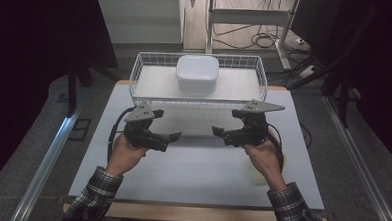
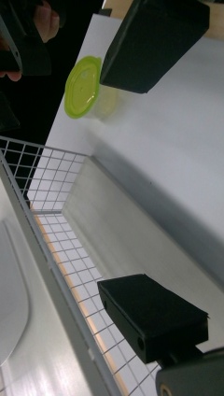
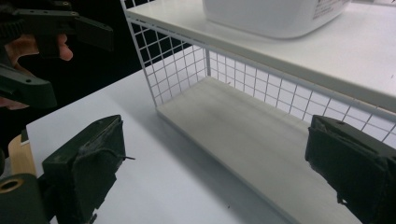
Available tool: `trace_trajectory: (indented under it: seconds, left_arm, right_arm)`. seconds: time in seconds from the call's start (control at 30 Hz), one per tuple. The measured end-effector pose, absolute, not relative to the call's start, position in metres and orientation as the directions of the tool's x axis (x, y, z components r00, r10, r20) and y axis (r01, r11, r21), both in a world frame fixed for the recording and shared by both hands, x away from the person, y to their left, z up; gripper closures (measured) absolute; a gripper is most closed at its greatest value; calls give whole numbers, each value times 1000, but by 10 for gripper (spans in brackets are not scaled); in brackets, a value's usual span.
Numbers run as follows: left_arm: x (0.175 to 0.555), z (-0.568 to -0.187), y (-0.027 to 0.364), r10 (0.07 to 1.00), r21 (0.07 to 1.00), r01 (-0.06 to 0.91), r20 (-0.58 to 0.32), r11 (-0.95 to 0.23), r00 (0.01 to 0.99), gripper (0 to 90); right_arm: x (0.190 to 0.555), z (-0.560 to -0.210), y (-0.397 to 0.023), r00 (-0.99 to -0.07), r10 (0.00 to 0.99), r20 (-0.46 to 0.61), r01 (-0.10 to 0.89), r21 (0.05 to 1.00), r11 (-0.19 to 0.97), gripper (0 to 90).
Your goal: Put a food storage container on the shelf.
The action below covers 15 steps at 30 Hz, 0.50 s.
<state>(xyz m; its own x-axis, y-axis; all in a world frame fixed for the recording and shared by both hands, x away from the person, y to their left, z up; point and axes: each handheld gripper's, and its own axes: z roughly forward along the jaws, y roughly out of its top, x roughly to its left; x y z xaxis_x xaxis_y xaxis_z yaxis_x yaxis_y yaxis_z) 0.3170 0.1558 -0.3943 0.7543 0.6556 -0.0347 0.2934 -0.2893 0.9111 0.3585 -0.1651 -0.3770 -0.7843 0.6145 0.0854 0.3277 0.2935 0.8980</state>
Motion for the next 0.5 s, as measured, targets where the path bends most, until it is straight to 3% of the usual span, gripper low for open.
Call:
trace_trajectory:
  seconds: [0.5]
  left_arm:
    - [292,-420,161,667,902,298,-17,-311,745,43]
  right_arm:
    - [338,-405,-186,-762,640,98,365,882,299,54]
